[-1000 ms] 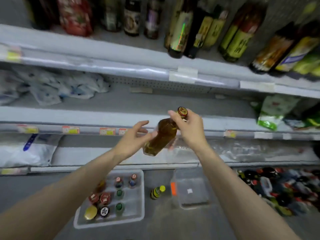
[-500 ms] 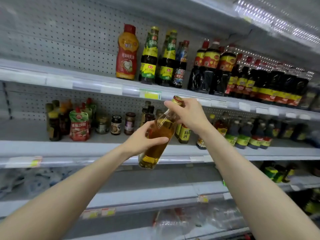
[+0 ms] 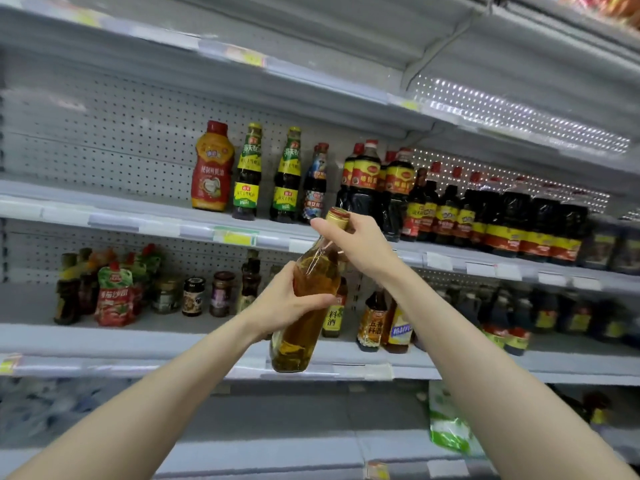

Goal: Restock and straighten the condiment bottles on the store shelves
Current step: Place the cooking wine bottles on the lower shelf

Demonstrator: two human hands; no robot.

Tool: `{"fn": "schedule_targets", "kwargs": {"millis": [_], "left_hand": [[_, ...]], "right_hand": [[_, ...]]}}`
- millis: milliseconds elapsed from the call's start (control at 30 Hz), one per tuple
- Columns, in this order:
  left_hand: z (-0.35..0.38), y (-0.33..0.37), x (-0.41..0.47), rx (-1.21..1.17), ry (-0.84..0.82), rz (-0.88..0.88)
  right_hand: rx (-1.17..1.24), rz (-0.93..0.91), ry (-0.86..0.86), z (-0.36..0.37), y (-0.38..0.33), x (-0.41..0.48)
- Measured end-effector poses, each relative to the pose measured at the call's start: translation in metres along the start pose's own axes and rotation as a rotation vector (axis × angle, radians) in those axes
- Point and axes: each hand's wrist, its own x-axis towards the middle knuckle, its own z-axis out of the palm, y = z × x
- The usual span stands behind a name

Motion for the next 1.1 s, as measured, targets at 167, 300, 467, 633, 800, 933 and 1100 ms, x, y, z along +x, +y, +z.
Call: {"fn": "schedule_targets", "kwargs": {"millis": [167, 300, 467, 633, 800, 933, 1100], "left_hand": [[0.069, 0.016, 0.011, -0.023, 0.109, -0.038], [0.103, 0.022, 0.021, -0.033, 0.115, -0.064], [0.112, 0.025, 0.036, -0.045, -0.120, -0.168], [0.108, 0.002, 0.060, -0.059, -0.253, -0.273], [0.122, -0.039, 0.098, -0.032, -0.184, -0.290], [0.134, -0.070, 0.129, -0.062, -0.145, -0.266], [0.150, -0.096, 0.155, -0.083, -0.072, -0.252]], "right_hand": [[0.042, 0.003, -0.134, -0.042, 0.043, -0.014], [0.075, -0.027, -0.133, -0.067, 0.071, -0.016], [0.122, -0.042, -0.179, -0.083, 0.102, -0.013], [0.138, -0.025, -0.216, -0.088, 0.130, 0.002], [0.105, 0.006, -0.248, -0.085, 0.177, 0.024], [0.133, 0.050, -0.253, -0.079, 0.219, 0.042], [0.144, 0.126, -0.240, -0.070, 0.264, 0.057]]}}
